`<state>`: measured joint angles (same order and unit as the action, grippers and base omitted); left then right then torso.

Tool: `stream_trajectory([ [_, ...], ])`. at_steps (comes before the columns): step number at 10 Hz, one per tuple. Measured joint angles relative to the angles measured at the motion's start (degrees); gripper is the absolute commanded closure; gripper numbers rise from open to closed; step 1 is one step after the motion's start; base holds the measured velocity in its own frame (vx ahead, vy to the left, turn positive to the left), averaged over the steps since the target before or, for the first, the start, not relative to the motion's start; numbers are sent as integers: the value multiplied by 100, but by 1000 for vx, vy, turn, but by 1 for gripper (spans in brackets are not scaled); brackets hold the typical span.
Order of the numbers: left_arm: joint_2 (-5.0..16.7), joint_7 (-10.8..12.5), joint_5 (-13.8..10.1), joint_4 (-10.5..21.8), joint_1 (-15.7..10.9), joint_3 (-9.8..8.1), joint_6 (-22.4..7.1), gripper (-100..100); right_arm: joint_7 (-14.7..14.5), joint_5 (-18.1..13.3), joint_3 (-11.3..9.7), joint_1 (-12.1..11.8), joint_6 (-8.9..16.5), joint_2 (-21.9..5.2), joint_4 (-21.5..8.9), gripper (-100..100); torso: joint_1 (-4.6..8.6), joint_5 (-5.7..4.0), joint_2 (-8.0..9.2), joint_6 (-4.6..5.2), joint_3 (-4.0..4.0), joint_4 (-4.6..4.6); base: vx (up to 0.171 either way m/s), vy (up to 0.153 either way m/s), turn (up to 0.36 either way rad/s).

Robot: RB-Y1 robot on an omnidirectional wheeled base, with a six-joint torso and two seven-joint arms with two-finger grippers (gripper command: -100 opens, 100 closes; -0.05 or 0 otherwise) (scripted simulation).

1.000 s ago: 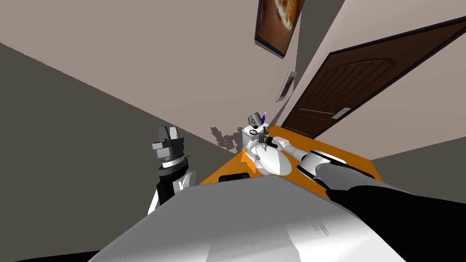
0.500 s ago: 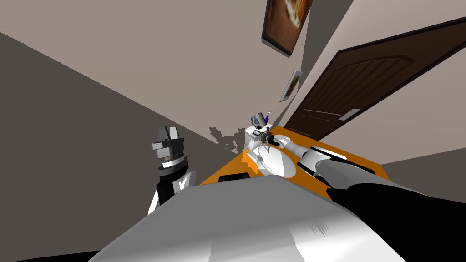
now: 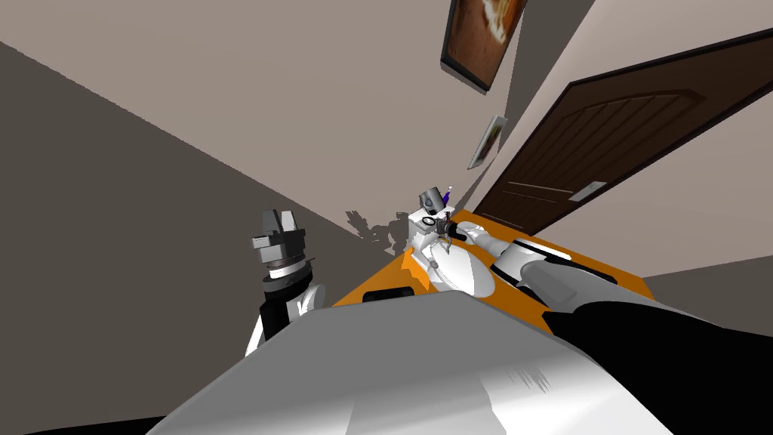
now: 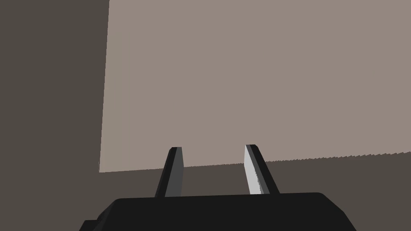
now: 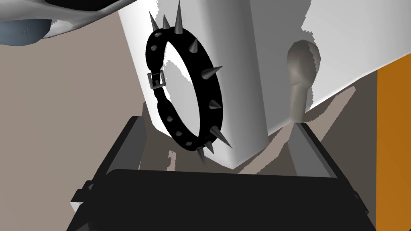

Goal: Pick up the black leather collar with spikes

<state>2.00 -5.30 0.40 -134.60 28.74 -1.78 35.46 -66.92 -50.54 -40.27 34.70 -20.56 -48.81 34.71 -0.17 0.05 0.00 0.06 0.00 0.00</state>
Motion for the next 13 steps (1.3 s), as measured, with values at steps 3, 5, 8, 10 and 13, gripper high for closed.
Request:
stream_trajectory([
  [3,0,0,0,0,0,0,0,0,-150,-59,-24,102,-40,11,-200,-100,15,-4,5,2,3,1,26,2,19],
  [5,1,0,0,0,1,-1,0,0,-232,-62,6,44,91,171,-228,-100,37,-9,-27,2,-15,-6,73,-41,27],
  [8,0,0,0,0,0,0,0,0,-218,-62,3,37,117,169,-213,100,19,-4,4,0,2,0,2,-1,0],
  [10,0,0,0,0,0,0,0,0,-218,-62,5,41,119,168,-211,100,19,-5,6,1,1,-2,0,0,0],
  [13,0,0,0,0,-1,0,0,0,-307,-34,78,112,-5,165,-345,100,14,-3,31,11,14,0,-46,14,-32],
])
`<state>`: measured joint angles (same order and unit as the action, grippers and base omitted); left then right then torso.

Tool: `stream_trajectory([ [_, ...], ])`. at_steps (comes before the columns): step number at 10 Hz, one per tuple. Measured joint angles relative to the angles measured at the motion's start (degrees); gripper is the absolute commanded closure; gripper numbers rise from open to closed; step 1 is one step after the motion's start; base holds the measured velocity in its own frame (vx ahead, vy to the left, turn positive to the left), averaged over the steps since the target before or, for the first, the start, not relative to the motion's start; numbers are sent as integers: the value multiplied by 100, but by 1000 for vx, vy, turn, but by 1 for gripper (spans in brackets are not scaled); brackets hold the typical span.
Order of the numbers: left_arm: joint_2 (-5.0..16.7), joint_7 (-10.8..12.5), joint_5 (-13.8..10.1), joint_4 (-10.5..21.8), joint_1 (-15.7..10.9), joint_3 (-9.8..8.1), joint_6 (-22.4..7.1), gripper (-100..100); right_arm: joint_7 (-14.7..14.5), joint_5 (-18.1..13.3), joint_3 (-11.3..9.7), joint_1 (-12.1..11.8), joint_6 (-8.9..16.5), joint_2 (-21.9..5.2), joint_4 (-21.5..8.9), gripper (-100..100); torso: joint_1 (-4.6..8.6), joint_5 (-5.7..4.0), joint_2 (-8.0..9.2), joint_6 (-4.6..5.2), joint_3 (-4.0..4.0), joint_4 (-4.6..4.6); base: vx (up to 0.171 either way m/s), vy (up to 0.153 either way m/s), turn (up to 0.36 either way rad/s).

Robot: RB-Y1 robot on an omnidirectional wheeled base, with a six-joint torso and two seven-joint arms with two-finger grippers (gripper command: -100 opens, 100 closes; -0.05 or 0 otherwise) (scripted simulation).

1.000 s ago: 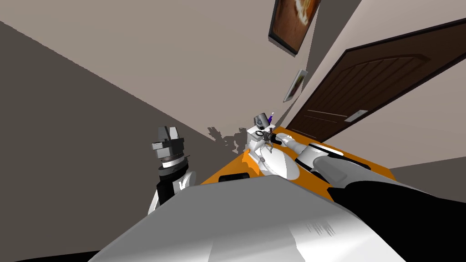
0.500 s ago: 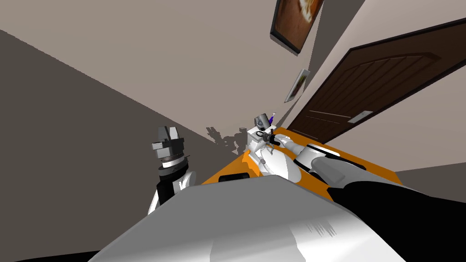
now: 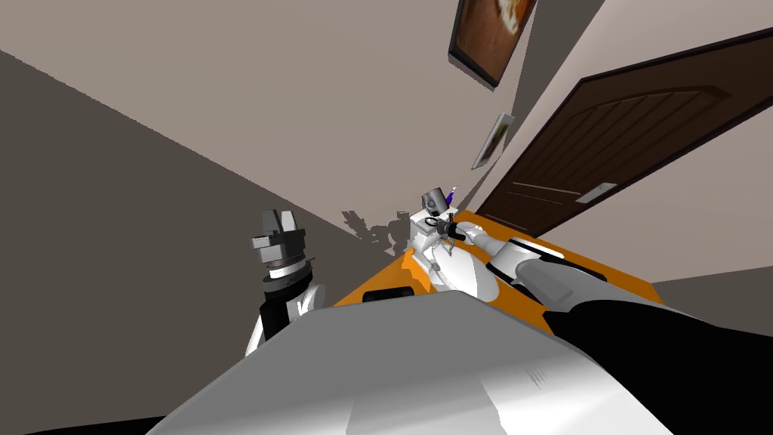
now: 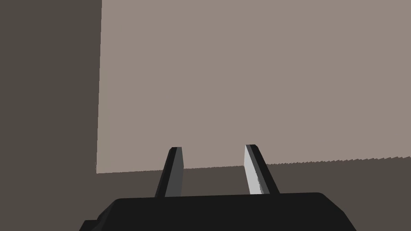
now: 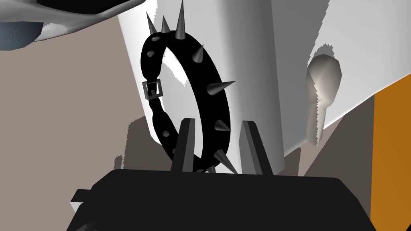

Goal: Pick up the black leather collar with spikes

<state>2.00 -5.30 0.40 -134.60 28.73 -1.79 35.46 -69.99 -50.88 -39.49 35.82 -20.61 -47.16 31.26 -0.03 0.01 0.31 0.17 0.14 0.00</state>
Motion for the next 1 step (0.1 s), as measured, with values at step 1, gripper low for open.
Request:
stream_trajectory([
  [1,0,0,0,0,0,0,0,0,-28,4,11,5,-37,-5,-24,0,0,-1,-3,-6,1,2,-7,2,-1],
])
